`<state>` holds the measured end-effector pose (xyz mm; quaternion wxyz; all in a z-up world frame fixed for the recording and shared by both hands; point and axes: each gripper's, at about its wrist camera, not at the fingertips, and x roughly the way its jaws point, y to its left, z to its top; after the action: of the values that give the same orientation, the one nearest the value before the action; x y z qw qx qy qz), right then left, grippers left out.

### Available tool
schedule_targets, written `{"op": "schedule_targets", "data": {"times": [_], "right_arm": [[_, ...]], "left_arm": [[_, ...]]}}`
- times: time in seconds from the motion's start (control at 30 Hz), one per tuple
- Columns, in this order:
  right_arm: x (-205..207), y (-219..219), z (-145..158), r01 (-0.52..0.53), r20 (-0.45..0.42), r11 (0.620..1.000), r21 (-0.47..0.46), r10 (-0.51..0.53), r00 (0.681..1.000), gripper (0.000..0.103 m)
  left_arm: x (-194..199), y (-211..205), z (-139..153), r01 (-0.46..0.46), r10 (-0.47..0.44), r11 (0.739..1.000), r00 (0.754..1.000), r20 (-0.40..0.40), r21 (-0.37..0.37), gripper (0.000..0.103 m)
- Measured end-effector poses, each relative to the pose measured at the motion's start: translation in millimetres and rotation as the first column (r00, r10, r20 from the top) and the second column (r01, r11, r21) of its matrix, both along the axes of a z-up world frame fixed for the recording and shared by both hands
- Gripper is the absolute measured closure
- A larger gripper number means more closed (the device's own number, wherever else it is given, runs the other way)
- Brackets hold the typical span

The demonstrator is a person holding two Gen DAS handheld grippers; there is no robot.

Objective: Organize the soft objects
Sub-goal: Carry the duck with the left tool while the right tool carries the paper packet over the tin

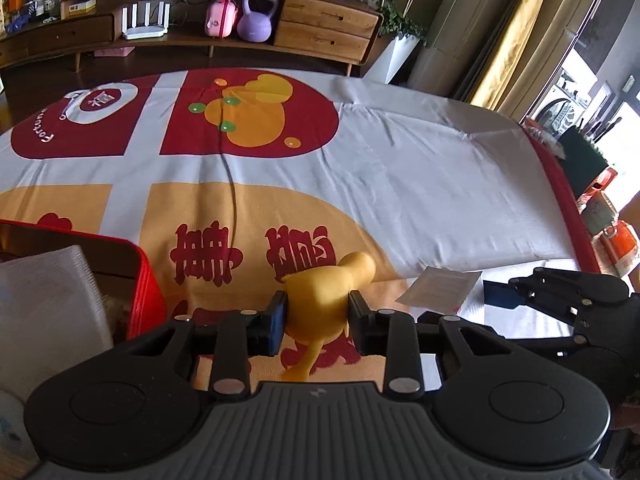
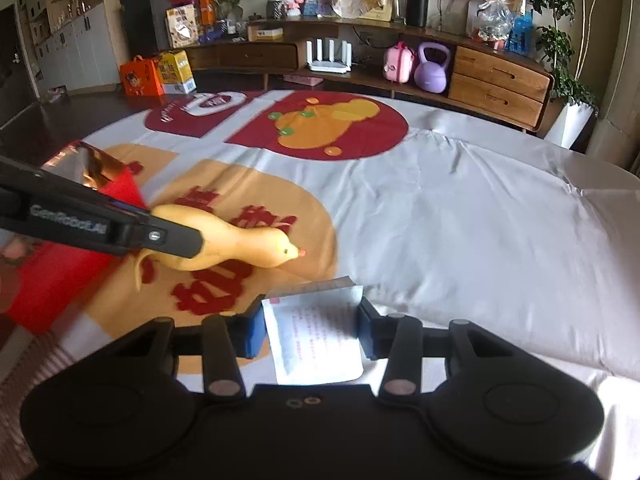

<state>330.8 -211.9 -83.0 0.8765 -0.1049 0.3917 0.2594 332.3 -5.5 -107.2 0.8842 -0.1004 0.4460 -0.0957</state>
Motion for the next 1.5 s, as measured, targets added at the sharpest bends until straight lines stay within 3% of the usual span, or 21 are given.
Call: {"op": "schedule_targets", "data": {"times": [0.2, 0.63, 1.07, 1.5], "right_arm": [[-26.0, 1.3, 19.0, -0.004, 0.022, 1.000, 0.012, 0.004, 1.000, 0.059], [-82.4, 10.0, 64.6, -0.037, 0.029, 0.996, 0.077, 0.035, 0.999, 0.059], [-124.9, 57.4, 96.8, -0.126, 0.061, 0.984, 0.124, 0.119, 0.991, 0.059], [-136.6, 123.7, 100.7, -0.205, 0.081, 0.971, 0.123, 0.196, 0.977, 0.058]], "left_arm": [[-19.0, 2.1, 6.6, -0.003, 0.003, 1.000, 1.000, 0.007, -0.012, 0.080], [-89.1, 38.2, 49.4, -0.052, 0.054, 0.998, 0.996, 0.074, -0.032, 0.080], [-153.6, 91.8, 88.1, -0.141, 0.144, 0.990, 0.980, 0.135, -0.030, 0.080], [-178.1, 142.5, 110.4, -0.223, 0.221, 0.975, 0.956, 0.193, -0.010, 0.080]]}}
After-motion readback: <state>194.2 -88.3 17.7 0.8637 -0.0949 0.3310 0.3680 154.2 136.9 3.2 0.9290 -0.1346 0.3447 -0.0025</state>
